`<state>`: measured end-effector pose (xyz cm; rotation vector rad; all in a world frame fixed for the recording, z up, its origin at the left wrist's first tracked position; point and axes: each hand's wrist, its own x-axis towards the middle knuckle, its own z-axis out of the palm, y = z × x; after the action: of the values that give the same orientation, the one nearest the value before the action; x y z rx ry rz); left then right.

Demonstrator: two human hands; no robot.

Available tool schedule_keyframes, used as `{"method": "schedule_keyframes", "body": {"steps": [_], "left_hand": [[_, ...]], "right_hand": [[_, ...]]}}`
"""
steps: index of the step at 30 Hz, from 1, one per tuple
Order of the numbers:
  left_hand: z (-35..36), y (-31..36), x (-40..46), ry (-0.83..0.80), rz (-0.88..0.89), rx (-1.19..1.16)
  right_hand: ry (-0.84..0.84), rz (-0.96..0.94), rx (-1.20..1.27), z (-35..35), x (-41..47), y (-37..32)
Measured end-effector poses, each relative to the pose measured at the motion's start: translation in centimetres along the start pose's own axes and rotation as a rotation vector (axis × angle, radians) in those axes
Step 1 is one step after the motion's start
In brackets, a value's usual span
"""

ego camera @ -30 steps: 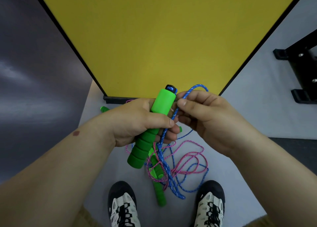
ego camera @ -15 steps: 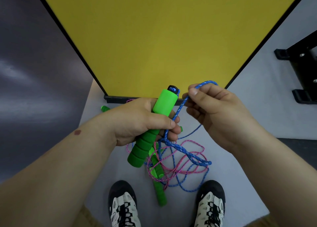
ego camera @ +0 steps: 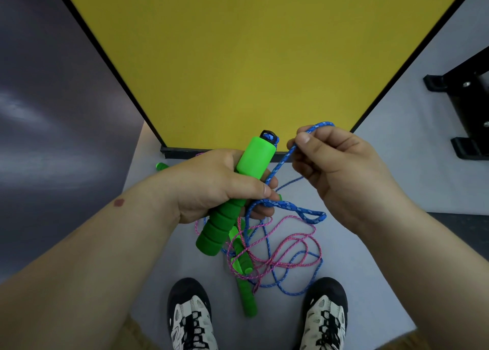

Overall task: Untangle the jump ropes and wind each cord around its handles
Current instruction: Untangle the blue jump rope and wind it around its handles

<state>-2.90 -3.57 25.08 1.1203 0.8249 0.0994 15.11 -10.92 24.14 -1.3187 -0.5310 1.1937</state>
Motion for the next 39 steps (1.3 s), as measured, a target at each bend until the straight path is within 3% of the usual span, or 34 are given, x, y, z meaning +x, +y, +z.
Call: {"method": "schedule_keyframes", "body": {"steps": [6, 17, 30, 39], "left_hand": [[-0.14, 0.09, -0.12, -0.011, 0.0, 0.007], [-0.01, 0.17, -0.16, -0.03, -0.011, -0.011], [-0.05, 0.2, -0.2, 0.0, 0.016, -0.027], [-0.21, -0.05, -0.02, -0.014, 0.017, 0.041]], "right_hand": [[-0.207, 0.109, -0.076, 0.44, -0.49, 0.54], [-0.051, -0.059, -0.004, -0.08, -0.1, 0.22], [-0.164, 0.098, 0.081, 0.3, -0.26, 0.81], [-0.056, -0.031, 0.035, 0.03, -0.04, 0.27]]}}
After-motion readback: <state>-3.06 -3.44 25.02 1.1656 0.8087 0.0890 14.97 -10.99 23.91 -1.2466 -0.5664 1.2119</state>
